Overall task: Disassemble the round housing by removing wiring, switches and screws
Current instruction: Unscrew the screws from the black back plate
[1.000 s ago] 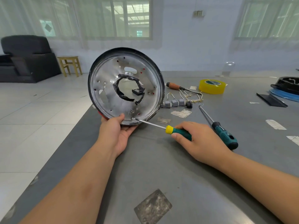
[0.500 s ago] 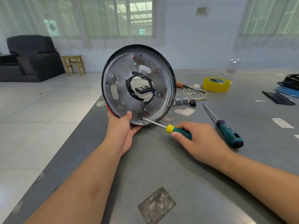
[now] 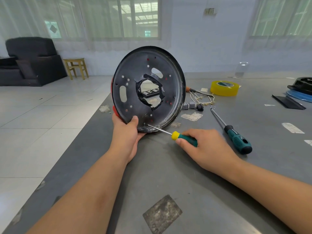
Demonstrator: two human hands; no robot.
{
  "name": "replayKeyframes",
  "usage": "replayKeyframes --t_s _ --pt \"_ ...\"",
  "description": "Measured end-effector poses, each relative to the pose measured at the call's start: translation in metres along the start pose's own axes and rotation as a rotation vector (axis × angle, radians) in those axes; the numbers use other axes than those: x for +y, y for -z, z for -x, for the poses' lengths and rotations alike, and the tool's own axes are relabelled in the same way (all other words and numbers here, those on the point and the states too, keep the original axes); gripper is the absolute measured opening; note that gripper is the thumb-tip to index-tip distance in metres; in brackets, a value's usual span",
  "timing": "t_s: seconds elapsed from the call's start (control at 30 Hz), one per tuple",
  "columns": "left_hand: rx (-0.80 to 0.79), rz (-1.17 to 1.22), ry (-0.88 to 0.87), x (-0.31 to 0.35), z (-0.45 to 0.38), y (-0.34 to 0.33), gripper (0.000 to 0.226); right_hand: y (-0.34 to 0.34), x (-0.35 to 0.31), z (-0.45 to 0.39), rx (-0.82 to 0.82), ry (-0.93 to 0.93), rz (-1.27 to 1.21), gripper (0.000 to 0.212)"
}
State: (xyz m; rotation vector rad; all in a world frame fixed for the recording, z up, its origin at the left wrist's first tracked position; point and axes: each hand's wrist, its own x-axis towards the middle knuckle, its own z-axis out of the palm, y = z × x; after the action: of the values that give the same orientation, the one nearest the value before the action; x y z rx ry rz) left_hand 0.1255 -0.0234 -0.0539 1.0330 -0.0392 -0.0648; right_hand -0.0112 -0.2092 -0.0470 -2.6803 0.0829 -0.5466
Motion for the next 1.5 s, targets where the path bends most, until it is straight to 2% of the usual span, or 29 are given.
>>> replayKeyframes --t_s 0.3,0.53,0.63,0.73,0.9,1.03,1.17,1.3,1.5 --pt "-0.042 -0.040 -0.084 -0.001 0.004 -0.004 0.062 -0.001 -0.008 0.000 -0.045 -0.076 -0.051 0.045" --pt "-0.044 -0.067 -0.104 -0.001 0.005 -0.003 0.057 -0.001 -0.011 0.004 -0.018 0.044 0.133 0.045" --pt "-0.050 -0.080 -0.116 -0.001 0.006 -0.004 0.058 0.000 -0.012 0.004 -0.004 0.041 0.124 0.043" --pt "-0.055 -0.081 -0.122 -0.001 0.006 -0.004 0.062 0.000 -0.012 0.002 -0.029 -0.051 -0.001 0.048" --pt "-0.070 -0.102 -0.134 -0.002 0.005 -0.003 0.064 0.001 -0.014 -0.004 -0.108 -0.266 -0.351 0.048" --pt "-0.118 -0.155 -0.137 -0.005 0.003 -0.001 0.059 0.004 -0.019 -0.005 -0.211 -0.482 -0.744 0.035" --pt "-0.151 -0.190 -0.140 -0.004 0.005 -0.002 0.065 0.010 -0.018 -0.007 -0.290 -0.560 -0.865 0.029" --pt "-0.142 -0.187 -0.126 -0.003 0.005 -0.003 0.065 0.008 -0.017 -0.005 -0.260 -0.487 -0.691 0.027" --pt "-0.084 -0.174 -0.137 -0.004 0.006 -0.003 0.061 0.004 -0.014 0.002 -0.094 -0.098 -0.061 0.038"
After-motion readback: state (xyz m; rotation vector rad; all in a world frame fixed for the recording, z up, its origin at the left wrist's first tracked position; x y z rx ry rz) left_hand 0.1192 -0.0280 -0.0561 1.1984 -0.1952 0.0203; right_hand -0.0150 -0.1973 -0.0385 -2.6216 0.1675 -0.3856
